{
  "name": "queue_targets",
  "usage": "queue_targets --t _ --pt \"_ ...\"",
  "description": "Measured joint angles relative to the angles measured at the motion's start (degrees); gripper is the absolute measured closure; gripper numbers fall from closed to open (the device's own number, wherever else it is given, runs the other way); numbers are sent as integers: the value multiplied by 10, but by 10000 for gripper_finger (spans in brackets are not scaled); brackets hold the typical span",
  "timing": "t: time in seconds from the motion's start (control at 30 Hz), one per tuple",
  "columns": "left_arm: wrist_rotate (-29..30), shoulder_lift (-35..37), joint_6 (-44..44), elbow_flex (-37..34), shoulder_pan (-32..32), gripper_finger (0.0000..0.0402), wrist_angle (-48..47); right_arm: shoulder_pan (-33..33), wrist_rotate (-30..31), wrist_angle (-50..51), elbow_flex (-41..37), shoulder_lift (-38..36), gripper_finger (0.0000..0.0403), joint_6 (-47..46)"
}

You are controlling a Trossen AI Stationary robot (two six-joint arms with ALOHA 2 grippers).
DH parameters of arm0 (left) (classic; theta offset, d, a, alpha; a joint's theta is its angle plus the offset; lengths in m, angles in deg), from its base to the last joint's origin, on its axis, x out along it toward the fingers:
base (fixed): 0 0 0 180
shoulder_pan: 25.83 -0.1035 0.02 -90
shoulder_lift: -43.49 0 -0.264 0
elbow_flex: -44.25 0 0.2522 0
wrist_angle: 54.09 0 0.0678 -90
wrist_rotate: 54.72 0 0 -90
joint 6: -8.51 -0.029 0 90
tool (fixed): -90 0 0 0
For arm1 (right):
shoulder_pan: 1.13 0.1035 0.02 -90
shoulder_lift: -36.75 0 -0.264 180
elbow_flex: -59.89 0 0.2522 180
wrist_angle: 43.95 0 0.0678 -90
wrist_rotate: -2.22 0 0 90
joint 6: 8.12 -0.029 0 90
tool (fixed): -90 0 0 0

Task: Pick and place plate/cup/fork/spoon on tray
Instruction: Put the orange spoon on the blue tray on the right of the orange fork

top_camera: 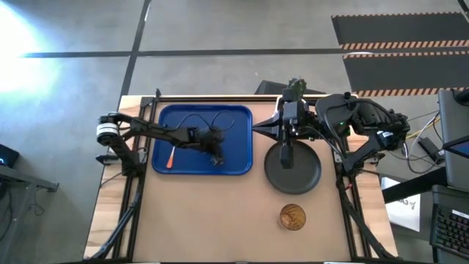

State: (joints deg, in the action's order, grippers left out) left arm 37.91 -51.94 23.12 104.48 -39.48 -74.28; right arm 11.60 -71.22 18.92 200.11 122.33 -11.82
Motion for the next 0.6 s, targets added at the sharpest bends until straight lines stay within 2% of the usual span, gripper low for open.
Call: queue_targets --t 0.6 --pt "10 41 16 3 0 402 -209 0 0 15 0 0 394 -6"
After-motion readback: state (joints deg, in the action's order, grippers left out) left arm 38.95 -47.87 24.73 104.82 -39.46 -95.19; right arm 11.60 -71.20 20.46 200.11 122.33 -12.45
